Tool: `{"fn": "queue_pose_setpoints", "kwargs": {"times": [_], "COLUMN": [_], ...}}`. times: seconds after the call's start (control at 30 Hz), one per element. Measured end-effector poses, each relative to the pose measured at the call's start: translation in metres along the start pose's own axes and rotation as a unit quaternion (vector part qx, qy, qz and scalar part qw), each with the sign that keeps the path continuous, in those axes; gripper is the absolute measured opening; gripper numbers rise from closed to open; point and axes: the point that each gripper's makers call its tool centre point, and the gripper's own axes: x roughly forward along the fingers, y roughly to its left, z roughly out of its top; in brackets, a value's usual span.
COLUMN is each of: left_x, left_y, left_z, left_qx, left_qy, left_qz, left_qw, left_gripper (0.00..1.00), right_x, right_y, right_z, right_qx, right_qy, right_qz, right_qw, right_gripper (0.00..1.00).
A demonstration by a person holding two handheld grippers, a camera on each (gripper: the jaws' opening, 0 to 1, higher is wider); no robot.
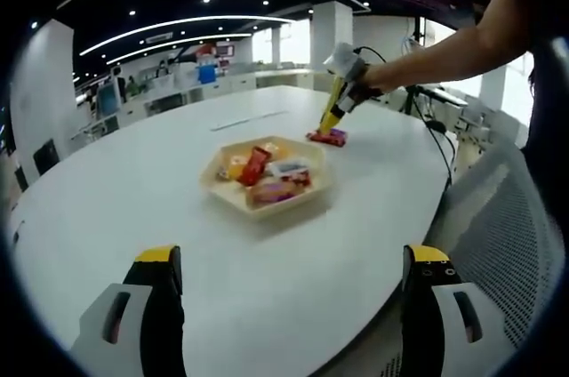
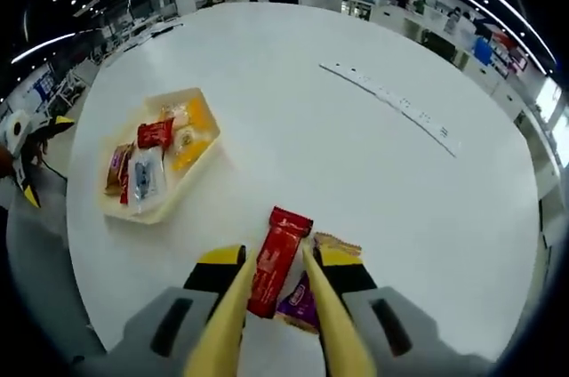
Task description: Place the target food into the container with the food tongs after gripping and lifting it, then release it inside without dropping or visibly crushing the food.
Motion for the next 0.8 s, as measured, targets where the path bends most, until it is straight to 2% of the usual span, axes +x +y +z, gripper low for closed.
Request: {"fn": "queue_pose_setpoints", "kwargs": {"times": [0.07,0.27,0.4,0.53,0.6,0.8], "left_x": [0.0002,-0.0006,-0.0009,-0.0011,-0.0014,-0.0015], "left_y": [-0.0007,0.0004,0.0011,0.0009,0.0008,0.0014], "left_z": [-0.0009,0.0002,0.0008,0.0015,0.0025,0.0026], "left_qx": [0.002,0.000,-0.002,-0.002,-0.002,-0.002], "left_qy": [0.001,-0.001,-0.003,-0.004,-0.005,-0.006], "left_qz": [-0.002,0.002,0.003,0.003,0.003,0.005], "left_qw": [1.0000,1.0000,1.0000,1.0000,1.0000,1.0000], "left_gripper": [0.99,0.99,0.99,0.99,0.99,0.99], "right_x": [0.0011,0.0020,0.0007,-0.0016,-0.0009,-0.0007], "right_y": [0.0019,0.0086,0.0080,0.0097,0.0106,0.0068], "right_z": [-0.0001,0.0002,0.0003,0.0028,-0.0004,-0.0019], "right_qx": [0.011,0.003,-0.012,-0.002,-0.009,0.007], "right_qy": [0.003,0.008,0.013,0.010,0.020,0.021], "right_qz": [0.006,0.016,0.011,0.017,0.010,-0.001], "right_qw": [0.9999,0.9998,0.9998,0.9998,0.9997,0.9998], "right_gripper": [0.30,0.29,0.30,0.30,0.29,0.30]}}
